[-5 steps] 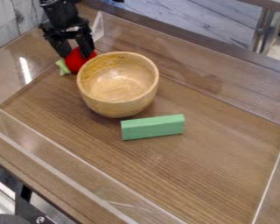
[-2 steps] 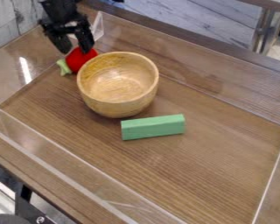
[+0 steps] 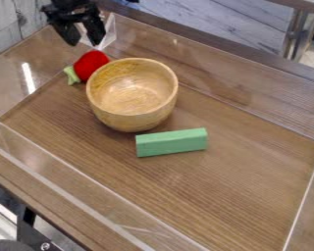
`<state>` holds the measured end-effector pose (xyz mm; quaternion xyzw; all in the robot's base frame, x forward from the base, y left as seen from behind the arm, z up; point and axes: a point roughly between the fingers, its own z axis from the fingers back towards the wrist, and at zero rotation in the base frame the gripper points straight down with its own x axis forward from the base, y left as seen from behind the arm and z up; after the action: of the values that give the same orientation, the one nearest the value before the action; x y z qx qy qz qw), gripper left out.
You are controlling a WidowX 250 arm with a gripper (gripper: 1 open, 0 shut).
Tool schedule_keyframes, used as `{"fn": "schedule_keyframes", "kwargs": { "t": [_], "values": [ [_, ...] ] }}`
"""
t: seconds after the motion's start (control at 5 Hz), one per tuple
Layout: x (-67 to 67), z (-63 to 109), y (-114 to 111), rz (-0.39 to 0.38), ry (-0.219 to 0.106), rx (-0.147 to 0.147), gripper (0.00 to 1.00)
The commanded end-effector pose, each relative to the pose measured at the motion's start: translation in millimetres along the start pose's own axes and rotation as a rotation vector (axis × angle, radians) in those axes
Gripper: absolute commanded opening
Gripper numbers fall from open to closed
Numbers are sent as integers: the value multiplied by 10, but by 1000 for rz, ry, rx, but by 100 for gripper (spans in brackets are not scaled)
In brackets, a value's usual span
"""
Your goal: Move the red fruit to the left
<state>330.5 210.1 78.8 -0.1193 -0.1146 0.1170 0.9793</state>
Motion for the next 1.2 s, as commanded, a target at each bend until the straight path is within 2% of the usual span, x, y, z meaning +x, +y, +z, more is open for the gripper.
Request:
{"fn": "schedule_keyframes", "kwargs": {
  "t": [0.0, 0.2, 0.4, 0.6, 0.8, 1.0],
  "values": [
    [128, 418, -83, -53, -93, 31, 100],
    [119, 494, -81, -76, -96, 27, 100],
    [81, 614, -67, -30, -116, 40, 100],
    [14, 639, -110, 15, -123, 61, 100],
    [63, 673, -167, -39, -109, 50, 100],
    [139, 616, -172, -92, -92, 53, 0]
  ]
}}
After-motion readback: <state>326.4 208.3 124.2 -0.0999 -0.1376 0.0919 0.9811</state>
